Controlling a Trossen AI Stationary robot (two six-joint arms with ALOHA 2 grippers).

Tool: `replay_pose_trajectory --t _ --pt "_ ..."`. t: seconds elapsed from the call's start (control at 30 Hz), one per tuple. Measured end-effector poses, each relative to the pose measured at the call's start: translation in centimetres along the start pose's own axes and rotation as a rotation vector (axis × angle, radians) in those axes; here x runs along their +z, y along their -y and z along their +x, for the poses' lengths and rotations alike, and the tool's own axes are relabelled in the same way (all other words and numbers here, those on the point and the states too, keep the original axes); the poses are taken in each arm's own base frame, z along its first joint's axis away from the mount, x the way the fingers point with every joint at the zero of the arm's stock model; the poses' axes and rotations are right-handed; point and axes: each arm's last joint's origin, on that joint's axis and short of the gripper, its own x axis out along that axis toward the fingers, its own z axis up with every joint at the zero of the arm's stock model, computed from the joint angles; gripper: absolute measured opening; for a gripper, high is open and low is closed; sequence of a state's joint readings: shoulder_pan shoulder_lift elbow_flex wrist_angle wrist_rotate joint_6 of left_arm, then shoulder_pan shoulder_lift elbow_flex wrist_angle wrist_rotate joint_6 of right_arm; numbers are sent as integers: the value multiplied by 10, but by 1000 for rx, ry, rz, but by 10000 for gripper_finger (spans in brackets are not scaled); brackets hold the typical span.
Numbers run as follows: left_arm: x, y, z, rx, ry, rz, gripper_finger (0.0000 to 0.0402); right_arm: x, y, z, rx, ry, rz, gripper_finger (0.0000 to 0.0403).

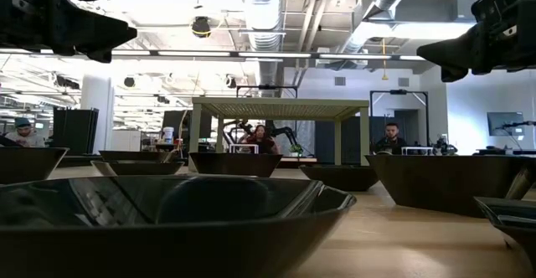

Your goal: Pick & Place Mini shaped plates

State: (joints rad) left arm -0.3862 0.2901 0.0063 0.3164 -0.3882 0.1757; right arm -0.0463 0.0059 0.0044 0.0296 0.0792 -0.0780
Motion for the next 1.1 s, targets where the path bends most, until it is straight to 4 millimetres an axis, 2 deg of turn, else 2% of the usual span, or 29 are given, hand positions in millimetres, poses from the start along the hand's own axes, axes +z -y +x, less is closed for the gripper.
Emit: replay_pose_trajectory --t 0.93,1.1 --pt "3 -1 0 9 26 -20 113 3 1 0 -21 25 1 6" --pt "7 -2 0 17 73 -84 113 8 2 0 -34 80 92 6"
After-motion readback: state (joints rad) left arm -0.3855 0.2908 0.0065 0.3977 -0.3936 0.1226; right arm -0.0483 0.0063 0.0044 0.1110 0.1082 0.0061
